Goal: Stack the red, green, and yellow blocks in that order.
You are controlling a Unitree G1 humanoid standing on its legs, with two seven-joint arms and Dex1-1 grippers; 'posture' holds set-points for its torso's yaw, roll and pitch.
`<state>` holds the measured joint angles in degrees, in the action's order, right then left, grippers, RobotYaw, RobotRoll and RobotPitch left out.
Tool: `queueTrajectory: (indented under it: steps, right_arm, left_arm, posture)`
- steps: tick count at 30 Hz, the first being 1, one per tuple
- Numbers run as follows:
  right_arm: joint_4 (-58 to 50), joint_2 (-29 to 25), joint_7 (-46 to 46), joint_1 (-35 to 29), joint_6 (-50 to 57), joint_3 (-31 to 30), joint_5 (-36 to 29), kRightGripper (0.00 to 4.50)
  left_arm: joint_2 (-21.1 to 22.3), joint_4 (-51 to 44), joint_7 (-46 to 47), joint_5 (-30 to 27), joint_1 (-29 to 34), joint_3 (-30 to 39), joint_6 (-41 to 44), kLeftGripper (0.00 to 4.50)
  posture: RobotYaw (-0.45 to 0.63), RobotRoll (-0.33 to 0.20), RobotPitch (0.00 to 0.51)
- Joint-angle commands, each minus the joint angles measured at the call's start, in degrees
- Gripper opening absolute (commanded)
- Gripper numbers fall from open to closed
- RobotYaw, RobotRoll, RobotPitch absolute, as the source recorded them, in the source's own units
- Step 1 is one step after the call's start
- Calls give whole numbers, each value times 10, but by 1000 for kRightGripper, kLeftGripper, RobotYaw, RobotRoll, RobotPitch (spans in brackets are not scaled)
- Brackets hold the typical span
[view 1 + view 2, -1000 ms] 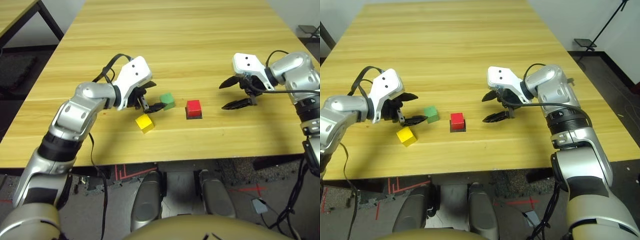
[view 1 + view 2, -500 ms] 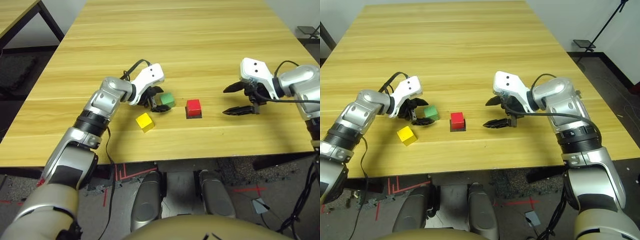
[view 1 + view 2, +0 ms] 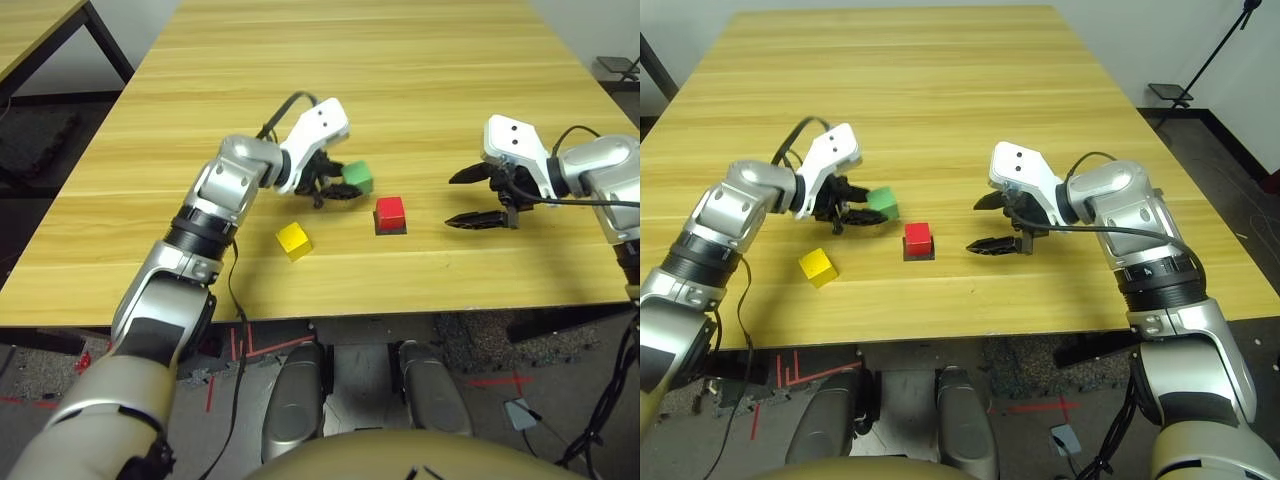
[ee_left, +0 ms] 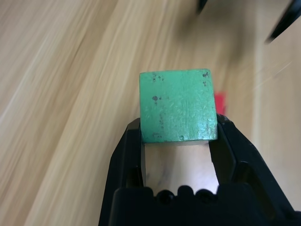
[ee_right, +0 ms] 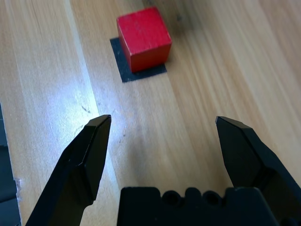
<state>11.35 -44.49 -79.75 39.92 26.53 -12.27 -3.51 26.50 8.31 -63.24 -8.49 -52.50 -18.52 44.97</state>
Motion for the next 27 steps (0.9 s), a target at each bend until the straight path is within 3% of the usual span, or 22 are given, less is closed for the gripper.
queueTrajectory:
  steps: [1, 12, 27]
  right_arm:
    - [-5, -6, 5, -14, 2, 2, -10, 4500]
    - [-53, -9, 25, -51, 34, 10, -23, 4500]
    - [-88, -23, 49, -75, 57, 16, -46, 4500]
  left_arm:
    - [-7, -35, -13, -14, -13, -26, 36, 2044]
    - [-21, 28, -36, 15, -21, -91, -27, 2044]
    - [-36, 91, -51, 37, -35, -87, -84, 2044]
  posture:
    - [182, -86, 85]
    - [134, -67, 92]
    - [110, -60, 93]
